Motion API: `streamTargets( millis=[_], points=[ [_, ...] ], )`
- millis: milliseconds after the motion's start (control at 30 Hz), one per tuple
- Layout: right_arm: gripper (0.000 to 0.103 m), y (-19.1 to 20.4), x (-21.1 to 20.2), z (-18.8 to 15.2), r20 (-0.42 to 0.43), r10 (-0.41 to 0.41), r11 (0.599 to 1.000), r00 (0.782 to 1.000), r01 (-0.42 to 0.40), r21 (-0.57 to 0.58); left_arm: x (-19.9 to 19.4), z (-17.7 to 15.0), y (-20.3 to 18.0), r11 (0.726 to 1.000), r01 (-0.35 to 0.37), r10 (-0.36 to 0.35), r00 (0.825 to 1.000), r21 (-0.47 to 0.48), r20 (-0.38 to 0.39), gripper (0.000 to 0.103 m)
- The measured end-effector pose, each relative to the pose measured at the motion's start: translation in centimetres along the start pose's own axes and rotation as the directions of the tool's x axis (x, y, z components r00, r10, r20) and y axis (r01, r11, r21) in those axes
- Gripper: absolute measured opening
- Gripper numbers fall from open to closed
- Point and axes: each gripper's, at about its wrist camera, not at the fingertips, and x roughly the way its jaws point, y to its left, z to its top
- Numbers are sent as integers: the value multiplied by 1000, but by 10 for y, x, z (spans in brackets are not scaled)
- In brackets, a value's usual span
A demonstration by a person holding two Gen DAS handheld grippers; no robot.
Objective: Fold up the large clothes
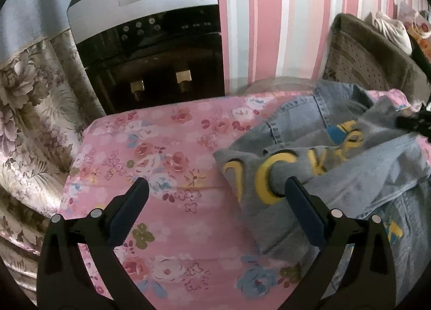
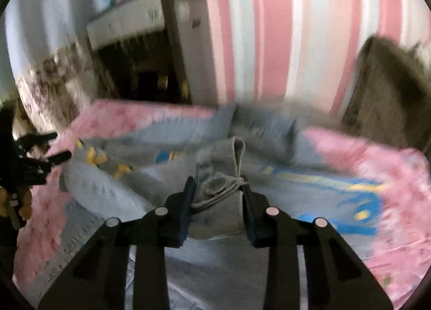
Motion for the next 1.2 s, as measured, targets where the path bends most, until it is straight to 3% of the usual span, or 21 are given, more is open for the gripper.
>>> streamTargets(
  millis=[133,267,433,533,600,700,767,867,967,1000,1033,1067,1133,1167,1200],
  points=[
    [33,-29,-59,2,129,-137,991,982,137,7,-10,6,1,999,31,-31,999,-34,18,100],
    [33,-65,-75,-21,85,-201,979,976,198,44,-15,10,-10,999,43,-42,999,-17,28,100],
    [43,-107,-51,-80,-122,-149,982,981,162,102,-10,8,-39,997,67,-68,998,44,12,100],
    [43,-114,-50,-102,-164,-124,983,979,144,116,-5,7,-59,993,54,-55,998,101,5,100],
    [44,-124,-63,-101,-145,-111,978,983,134,162,-3,9,-70,990,50,-52,999,133,9,100],
    [57,-138,-81,-85,-70,-106,967,992,119,227,0,17,-78,987,56,-58,998,147,9,100],
    [60,-143,-81,-73,-56,-111,963,992,122,240,3,23,-81,986,79,-80,997,144,0,100],
    [60,-146,-57,-62,-89,-64,960,994,86,265,14,31,-87,984,118,-115,993,131,-25,100],
    [59,-141,-20,-66,-197,-51,960,979,103,261,33,34,-91,980,168,-159,983,111,-88,100],
    [56,-136,-15,-69,-216,-53,960,975,109,258,40,35,-93,977,187,-176,978,99,-110,92],
    [41,-134,-9,-72,-234,-32,960,972,95,264,42,35,-94,973,209,-197,973,94,-117,85],
    [22,-131,-3,-75,-246,-14,960,969,82,269,44,35,-95,966,246,-234,964,86,-128,67],
    [13,-122,-7,-73,-211,-40,971,977,87,223,48,38,-96,966,246,-234,963,81,-131,50],
    [11,-116,-11,-69,-184,-57,977,981,93,194,50,40,-96,970,228,-217,968,82,-128,25],
    [10,-109,-22,-63,-130,-86,981,988,107,162,50,42,-94,971,226,-216,969,73,-123,21]
  ],
)
